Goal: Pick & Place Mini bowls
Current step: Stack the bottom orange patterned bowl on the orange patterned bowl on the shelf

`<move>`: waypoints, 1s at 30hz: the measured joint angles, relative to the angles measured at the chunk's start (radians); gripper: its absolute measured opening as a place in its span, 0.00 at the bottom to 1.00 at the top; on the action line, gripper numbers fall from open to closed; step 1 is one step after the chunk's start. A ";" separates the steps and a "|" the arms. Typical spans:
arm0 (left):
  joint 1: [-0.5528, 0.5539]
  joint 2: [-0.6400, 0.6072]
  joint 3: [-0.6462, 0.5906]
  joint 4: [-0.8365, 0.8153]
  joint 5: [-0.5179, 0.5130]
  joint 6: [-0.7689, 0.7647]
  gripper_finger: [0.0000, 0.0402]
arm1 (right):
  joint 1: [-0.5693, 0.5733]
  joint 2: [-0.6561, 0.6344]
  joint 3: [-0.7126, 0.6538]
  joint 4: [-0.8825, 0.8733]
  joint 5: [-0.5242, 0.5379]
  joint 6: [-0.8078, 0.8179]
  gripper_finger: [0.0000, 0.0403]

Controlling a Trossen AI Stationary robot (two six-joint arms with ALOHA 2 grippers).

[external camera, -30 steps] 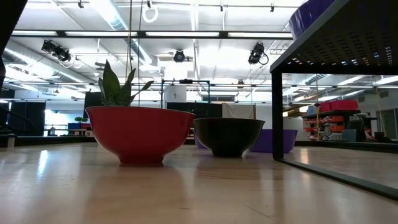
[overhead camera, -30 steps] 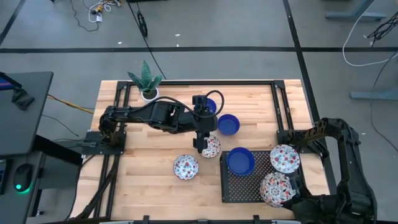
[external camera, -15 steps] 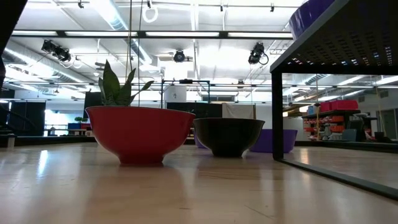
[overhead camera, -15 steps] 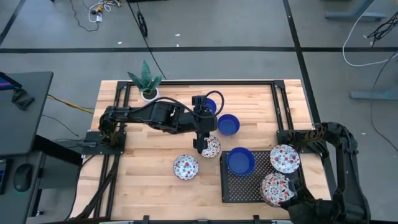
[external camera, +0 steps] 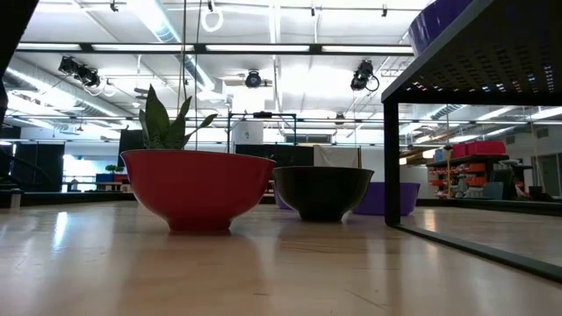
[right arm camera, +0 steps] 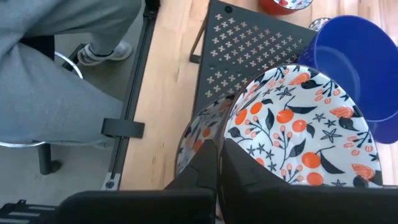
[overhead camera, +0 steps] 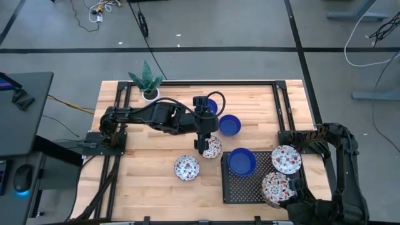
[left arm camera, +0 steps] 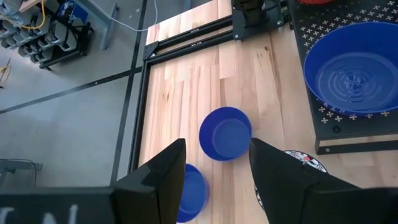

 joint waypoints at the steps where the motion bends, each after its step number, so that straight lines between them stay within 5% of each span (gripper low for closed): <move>1: 0.000 0.000 0.000 0.000 0.000 0.000 0.45 | -0.006 0.000 0.000 0.000 0.000 -0.001 0.00; 30: 0.000 0.000 0.000 -0.001 0.000 -0.006 0.45 | -0.064 0.000 -0.001 0.032 -0.086 0.052 0.03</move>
